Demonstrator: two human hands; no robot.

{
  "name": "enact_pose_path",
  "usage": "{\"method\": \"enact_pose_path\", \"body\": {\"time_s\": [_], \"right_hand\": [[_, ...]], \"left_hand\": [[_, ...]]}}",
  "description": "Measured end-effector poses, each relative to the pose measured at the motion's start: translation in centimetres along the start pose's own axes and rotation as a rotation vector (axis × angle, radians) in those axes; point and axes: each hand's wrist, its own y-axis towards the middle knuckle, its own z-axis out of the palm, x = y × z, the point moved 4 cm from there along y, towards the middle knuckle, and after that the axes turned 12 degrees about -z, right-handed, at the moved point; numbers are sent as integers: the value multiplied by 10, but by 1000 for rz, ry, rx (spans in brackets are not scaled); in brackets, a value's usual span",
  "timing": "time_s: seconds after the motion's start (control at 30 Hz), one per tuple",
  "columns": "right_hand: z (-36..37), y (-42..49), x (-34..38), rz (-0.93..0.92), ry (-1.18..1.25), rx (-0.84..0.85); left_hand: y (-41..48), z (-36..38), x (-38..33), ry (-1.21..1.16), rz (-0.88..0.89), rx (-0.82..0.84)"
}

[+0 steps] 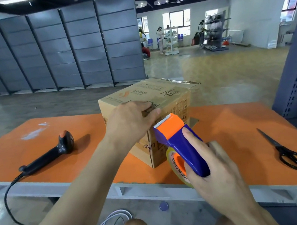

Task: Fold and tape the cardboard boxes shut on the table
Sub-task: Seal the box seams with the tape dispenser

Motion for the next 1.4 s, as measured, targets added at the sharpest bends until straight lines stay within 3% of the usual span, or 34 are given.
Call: {"method": "enact_pose_path", "body": {"time_s": [0.17, 0.47, 0.8, 1.2, 1.4], "right_hand": [[-17, -4, 4, 35, -48, -19], [-30, 24, 10, 43, -165, 247], [-38, 54, 14, 47, -205, 434], [-48, 15, 19, 103, -171, 316], [-34, 54, 23, 29, -269, 467]], "left_hand": [[1, -1, 1, 102, -32, -27], [8, 4, 0, 162, -58, -89], [12, 1, -1, 200, 5, -143], [7, 9, -4, 230, 35, -225], [2, 11, -4, 239, 73, -259]]}}
